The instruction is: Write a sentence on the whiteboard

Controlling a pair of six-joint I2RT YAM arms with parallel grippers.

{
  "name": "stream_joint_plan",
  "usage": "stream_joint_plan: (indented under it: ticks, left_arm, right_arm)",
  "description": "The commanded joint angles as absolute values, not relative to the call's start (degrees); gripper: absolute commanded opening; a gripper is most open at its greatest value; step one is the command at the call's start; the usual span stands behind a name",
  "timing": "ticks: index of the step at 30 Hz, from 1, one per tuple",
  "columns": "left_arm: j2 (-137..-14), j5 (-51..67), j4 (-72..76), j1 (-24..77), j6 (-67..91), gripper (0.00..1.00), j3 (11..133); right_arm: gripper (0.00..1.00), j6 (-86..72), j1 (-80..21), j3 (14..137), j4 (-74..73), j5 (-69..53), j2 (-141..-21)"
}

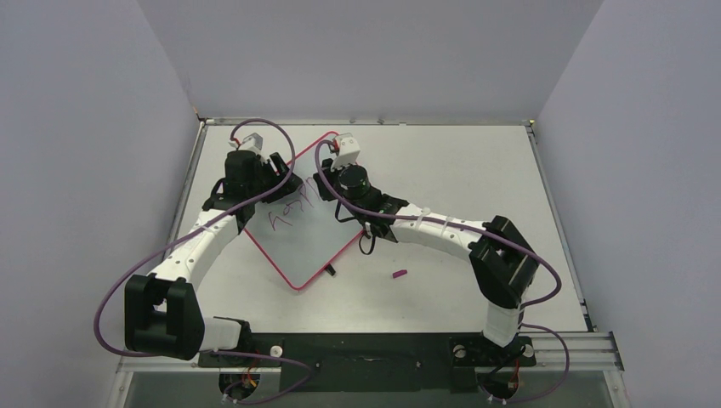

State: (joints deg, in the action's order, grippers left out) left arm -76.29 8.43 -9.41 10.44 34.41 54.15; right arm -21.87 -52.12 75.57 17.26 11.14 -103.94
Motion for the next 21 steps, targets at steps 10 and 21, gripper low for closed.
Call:
stream_joint_plan:
  ticks: [10, 21]
  left_arm:
    - [-73.44, 10.46, -5.79, 10.82, 33.05, 0.47, 56.33]
    - [-73.75, 10.44, -6.05, 10.89, 32.97, 0.47, 56.38]
  right_arm:
    - [0.0, -23.61, -51.74, 72.86, 19.09, 11.46, -103.26]
    - [0.0, -23.88, -53.18, 70.03, 19.31, 12.66, -100.66]
